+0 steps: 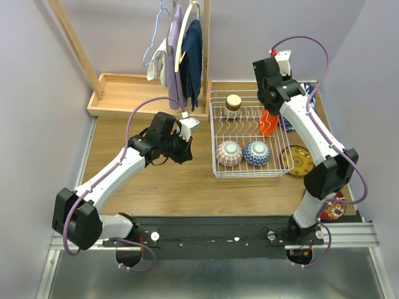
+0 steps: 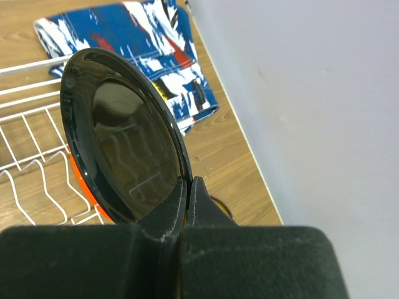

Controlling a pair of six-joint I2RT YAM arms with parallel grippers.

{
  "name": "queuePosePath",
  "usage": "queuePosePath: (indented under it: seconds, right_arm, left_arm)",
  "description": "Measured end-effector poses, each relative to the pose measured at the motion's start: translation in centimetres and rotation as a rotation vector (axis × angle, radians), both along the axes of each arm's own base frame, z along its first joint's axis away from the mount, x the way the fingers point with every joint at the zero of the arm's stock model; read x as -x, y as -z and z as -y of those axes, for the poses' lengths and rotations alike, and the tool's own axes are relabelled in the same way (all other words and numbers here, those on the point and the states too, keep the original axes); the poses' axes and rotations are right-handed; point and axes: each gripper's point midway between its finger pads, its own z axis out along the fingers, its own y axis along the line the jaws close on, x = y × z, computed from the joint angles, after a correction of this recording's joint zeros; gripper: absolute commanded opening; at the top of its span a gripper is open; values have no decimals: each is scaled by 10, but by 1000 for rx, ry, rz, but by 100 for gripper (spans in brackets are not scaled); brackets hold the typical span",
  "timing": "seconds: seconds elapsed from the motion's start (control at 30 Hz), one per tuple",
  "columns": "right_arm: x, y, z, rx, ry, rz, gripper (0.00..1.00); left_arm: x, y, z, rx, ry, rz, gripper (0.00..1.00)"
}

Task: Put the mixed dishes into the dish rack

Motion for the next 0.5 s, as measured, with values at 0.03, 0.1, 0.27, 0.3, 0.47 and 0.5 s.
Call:
queuePosePath:
  seconds: [0.03,0.1,0.27,0.3,0.47,0.5]
  right_arm:
    - [-1,3,-1,2,3,-5,0]
    - [-6,16,-4,12,18,-23,1]
    - [-12,33,-9,30,39,-46,0]
    - [-12,34,-9,32,41,-48,0]
    - [-11,39,-9,46,63,-48,1]
    - [-12,39,-9,48,65,-48,0]
  left_arm:
    - [1,0,0,2,0,-1,3]
    - [3,0,-1,11,0,2,4]
    - [10,3,-4,16,0,3,4]
    - [11,4,-4,17,0,0,4]
    - [9,4,-5,28,-8,0,5]
    - [9,4,-6,32,-10,1,5]
